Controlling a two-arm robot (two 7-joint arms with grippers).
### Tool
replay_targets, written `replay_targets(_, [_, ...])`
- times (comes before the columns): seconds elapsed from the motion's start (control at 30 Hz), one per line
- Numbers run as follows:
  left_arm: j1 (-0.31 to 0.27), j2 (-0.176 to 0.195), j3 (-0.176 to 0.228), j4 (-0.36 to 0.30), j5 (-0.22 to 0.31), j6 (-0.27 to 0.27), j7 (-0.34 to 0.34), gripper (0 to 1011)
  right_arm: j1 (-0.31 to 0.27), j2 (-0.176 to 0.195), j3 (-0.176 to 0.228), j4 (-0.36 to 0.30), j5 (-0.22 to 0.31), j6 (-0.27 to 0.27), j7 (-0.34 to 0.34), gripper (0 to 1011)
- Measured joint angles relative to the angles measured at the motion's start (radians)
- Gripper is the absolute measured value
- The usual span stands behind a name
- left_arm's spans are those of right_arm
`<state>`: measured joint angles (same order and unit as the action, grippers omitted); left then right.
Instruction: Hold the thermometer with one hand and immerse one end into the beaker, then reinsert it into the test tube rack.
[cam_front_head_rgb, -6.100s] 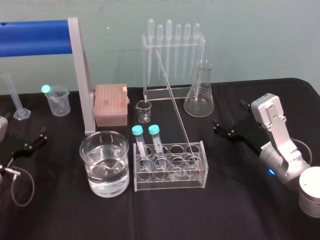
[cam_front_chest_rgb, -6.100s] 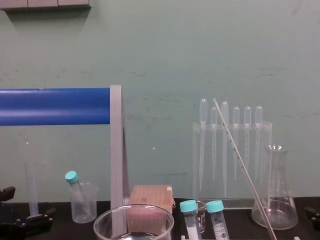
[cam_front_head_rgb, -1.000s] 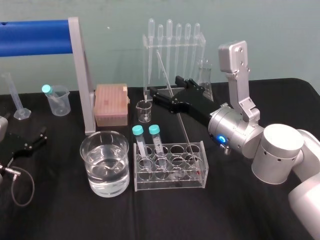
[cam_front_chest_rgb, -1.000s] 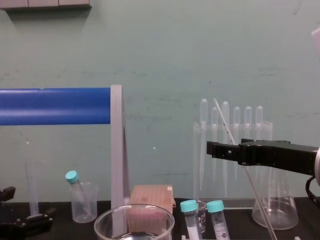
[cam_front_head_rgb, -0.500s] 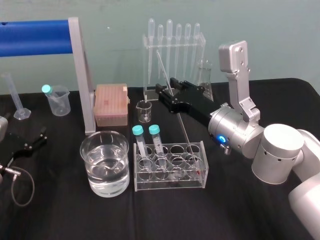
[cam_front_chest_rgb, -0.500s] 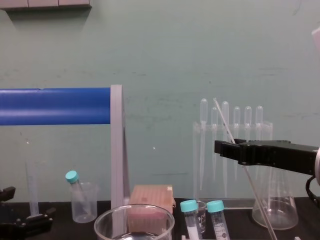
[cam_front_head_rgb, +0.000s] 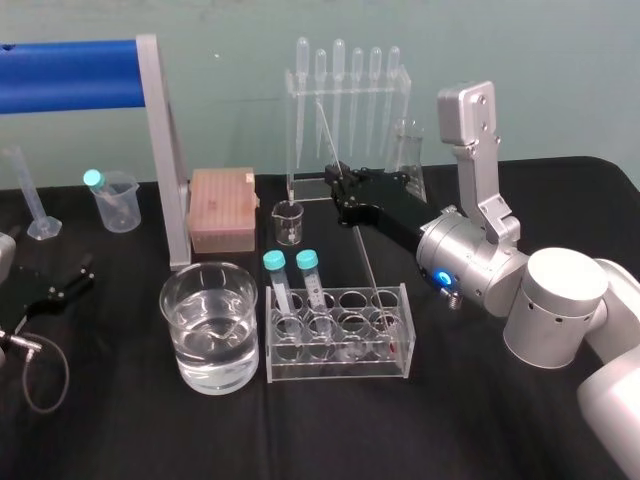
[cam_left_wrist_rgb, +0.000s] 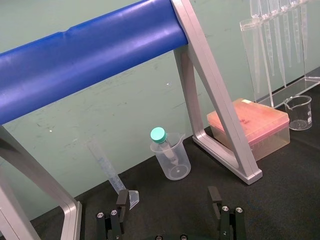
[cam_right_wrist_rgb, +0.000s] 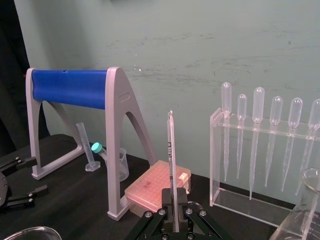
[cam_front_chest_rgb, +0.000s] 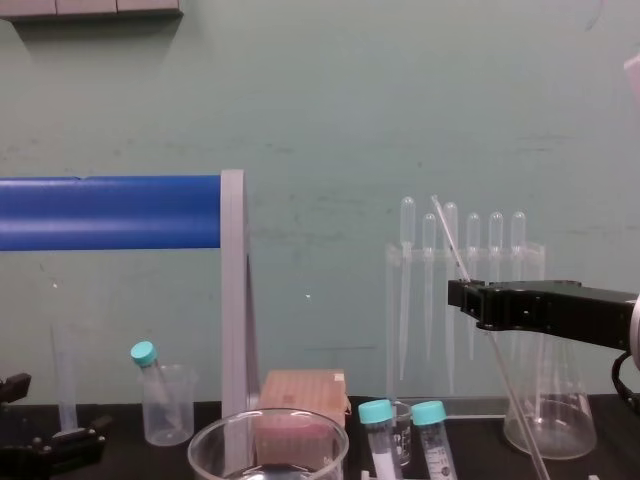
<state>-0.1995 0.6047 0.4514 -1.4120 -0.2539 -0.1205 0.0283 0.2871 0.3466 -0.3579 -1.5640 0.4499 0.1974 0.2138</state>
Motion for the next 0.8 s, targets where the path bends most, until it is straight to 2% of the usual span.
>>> replay_targets(0.37, [0.000,0.000,0.000,0.000,0.000,0.000,0.000,1008,0.000,0.000,0.000,0.000,0.000,0.000,0.000,57])
replay_targets(0.57, [0.000,0.000,0.000,0.000,0.000,0.000,0.000,1008,-0.007,0.000,0.009,-0.008,-0.044,-0.044,0.004,57])
replay_targets(0.8, [0.000,0.000,0.000,0.000,0.000,0.000,0.000,1008,-0.014,-0.012,0.038,-0.028,-0.057,-0.096,0.024,57])
